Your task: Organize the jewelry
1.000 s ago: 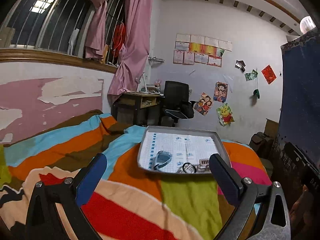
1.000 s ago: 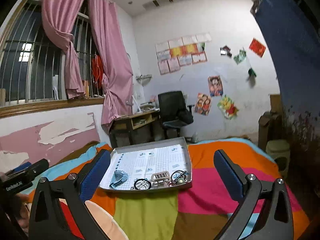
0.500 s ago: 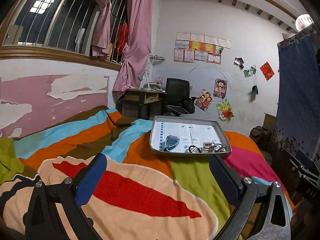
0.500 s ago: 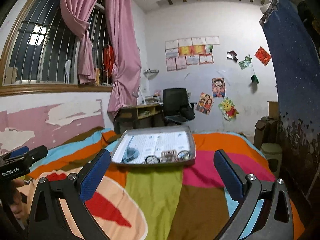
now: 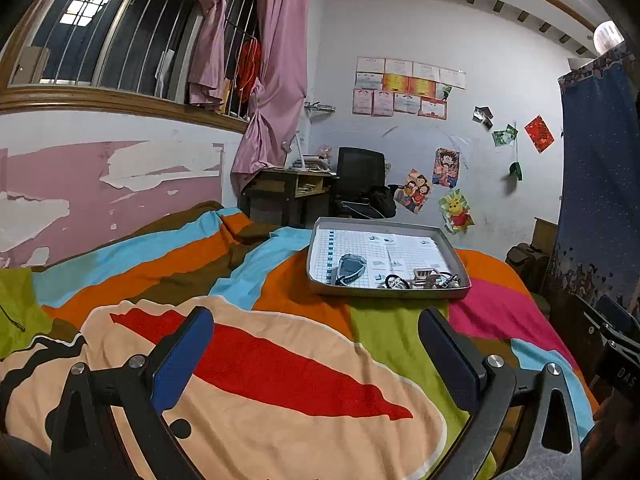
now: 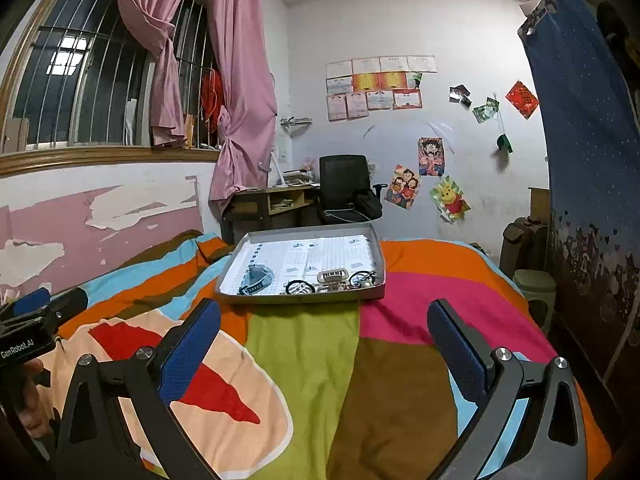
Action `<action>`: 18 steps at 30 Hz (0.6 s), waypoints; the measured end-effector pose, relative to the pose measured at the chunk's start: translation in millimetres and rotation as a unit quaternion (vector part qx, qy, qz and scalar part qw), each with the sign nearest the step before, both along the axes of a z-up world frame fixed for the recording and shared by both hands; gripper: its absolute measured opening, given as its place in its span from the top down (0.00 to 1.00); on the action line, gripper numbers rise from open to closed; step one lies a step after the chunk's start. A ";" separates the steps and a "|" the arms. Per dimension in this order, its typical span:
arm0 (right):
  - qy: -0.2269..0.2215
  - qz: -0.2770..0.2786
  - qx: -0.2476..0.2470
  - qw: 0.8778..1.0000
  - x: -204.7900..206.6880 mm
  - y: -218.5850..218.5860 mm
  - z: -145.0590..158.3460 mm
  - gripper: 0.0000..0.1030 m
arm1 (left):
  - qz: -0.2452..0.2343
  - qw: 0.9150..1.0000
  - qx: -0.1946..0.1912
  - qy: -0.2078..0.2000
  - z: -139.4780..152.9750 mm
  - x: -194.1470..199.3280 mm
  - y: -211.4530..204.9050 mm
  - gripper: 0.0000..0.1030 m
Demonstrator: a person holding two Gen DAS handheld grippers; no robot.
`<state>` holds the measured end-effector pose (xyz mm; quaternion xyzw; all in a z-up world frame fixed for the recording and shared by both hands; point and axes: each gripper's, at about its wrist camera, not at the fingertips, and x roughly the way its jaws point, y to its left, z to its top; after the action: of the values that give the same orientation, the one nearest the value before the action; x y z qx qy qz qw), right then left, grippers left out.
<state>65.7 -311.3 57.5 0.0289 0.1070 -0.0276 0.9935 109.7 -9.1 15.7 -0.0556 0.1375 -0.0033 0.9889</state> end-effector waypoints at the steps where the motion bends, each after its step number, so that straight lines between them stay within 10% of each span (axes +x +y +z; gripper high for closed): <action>1: 0.000 0.000 0.000 1.000 0.5 1.4 0.0 0.01 | 0.000 1.000 0.001 0.000 -0.2 0.8 -0.2 0.00; 18: 0.000 0.004 0.000 1.000 2.1 3.1 1.4 0.01 | 0.000 1.000 0.001 0.004 -2.9 2.8 1.3 0.00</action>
<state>67.7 -308.1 58.9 0.0286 0.1075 -0.0233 0.9935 112.6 -7.8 12.8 -0.0541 0.1414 -0.0030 0.9885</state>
